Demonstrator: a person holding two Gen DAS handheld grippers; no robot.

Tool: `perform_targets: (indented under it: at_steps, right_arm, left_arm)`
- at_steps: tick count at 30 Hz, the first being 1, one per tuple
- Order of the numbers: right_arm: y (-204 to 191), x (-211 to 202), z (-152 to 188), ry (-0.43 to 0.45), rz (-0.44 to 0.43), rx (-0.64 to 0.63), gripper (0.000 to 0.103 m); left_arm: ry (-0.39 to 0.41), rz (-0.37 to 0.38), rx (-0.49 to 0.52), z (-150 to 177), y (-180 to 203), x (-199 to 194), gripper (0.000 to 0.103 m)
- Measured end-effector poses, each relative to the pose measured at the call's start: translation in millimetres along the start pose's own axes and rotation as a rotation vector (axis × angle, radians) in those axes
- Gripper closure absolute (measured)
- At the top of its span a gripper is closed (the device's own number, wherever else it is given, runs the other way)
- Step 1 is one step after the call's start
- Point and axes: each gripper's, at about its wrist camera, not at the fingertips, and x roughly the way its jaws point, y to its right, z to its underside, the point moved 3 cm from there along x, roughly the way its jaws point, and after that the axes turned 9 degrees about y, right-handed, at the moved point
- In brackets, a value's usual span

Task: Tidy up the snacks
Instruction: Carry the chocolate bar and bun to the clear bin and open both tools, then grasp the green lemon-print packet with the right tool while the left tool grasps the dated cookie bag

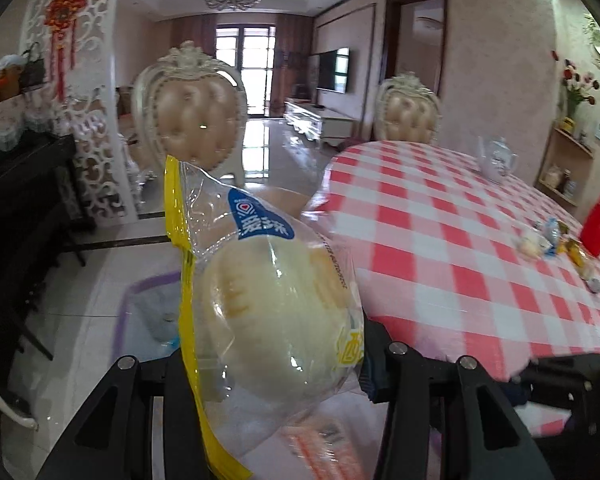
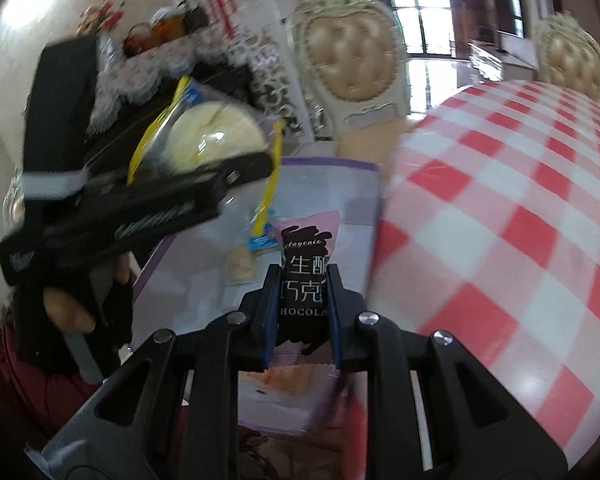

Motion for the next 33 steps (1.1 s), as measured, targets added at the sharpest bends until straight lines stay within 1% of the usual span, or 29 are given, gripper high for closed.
perform_targets:
  at_steps: [3, 4, 5, 6, 7, 8, 10, 12, 14, 16, 18, 21, 24, 25, 26, 28, 30, 31, 33]
  right_arm:
    - [-16, 14, 2, -0.028, -0.049, -0.036, 0.076]
    - [-21, 18, 3, -0.034, -0.076, -0.05, 0.076]
    - [-24, 20, 4, -0.03, -0.091, -0.056, 0.068]
    - [-24, 19, 5, -0.023, -0.097, -0.055, 0.051]
    - [-23, 17, 5, -0.015, -0.097, -0.049, 0.041]
    - [-17, 13, 4, 0.005, -0.089, -0.038, 0.029]
    - [-5, 1, 2, 0.033, -0.075, -0.019, 0.029]
    - [16, -17, 0, 0.066, -0.037, 0.011, 0.029]
    - [43, -39, 2, 0.104, 0.011, 0.042, 0.029]
    - [68, -57, 5, 0.119, 0.06, 0.081, 0.028]
    - [101, -83, 13, 0.136, 0.132, 0.149, 0.027]
    - [155, -120, 26, 0.157, 0.249, 0.259, 0.027]
    - [199, -163, 40, 0.175, 0.356, 0.339, 0.027]
    - [215, -180, 47, 0.186, 0.4, 0.36, 0.027]
    - [227, -198, 54, 0.196, 0.439, 0.379, 0.026]
    - [250, -228, 64, 0.214, 0.505, 0.413, 0.024]
    - [278, -260, 79, 0.248, 0.569, 0.48, 0.023]
    - [290, -276, 86, 0.263, 0.586, 0.517, 0.023]
    - [311, -302, 101, 0.297, 0.606, 0.591, 0.023]
  left_arm:
    - [-0.004, -0.031, -0.016, -1, -13, 1, 0.054]
    - [-0.002, -0.054, -0.037, -1, -18, 2, 0.049]
    - [0.004, -0.078, -0.05, -2, -21, 1, 0.036]
    - [0.018, -0.103, -0.062, -4, -24, -2, 0.029]
    - [0.041, -0.122, -0.069, -6, -25, -6, 0.017]
    - [0.072, -0.132, -0.068, -8, -24, -12, 0.016]
    - [0.102, -0.131, -0.047, -11, -17, -17, 0.016]
    - [0.101, -0.104, -0.027, -10, -4, -17, 0.016]
    - [0.085, -0.055, -0.018, -5, 15, -12, 0.016]
    - [0.049, 0.012, -0.004, 3, 39, -6, 0.016]
    - [-0.009, 0.107, 0.02, 10, 73, 3, 0.016]
    - [-0.078, 0.278, 0.052, 19, 131, 11, 0.016]
    - [-0.119, 0.443, 0.088, 20, 199, 19, 0.016]
    - [-0.125, 0.477, 0.102, 20, 217, 22, 0.016]
    - [-0.133, 0.514, 0.128, 18, 243, 29, 0.016]
    - [-0.139, 0.548, 0.169, 16, 280, 42, 0.016]
    - [-0.154, 0.564, 0.216, 13, 312, 55, 0.016]
    - [-0.164, 0.565, 0.265, 12, 334, 69, 0.016]
    - [-0.179, 0.538, 0.317, 10, 357, 90, 0.016]
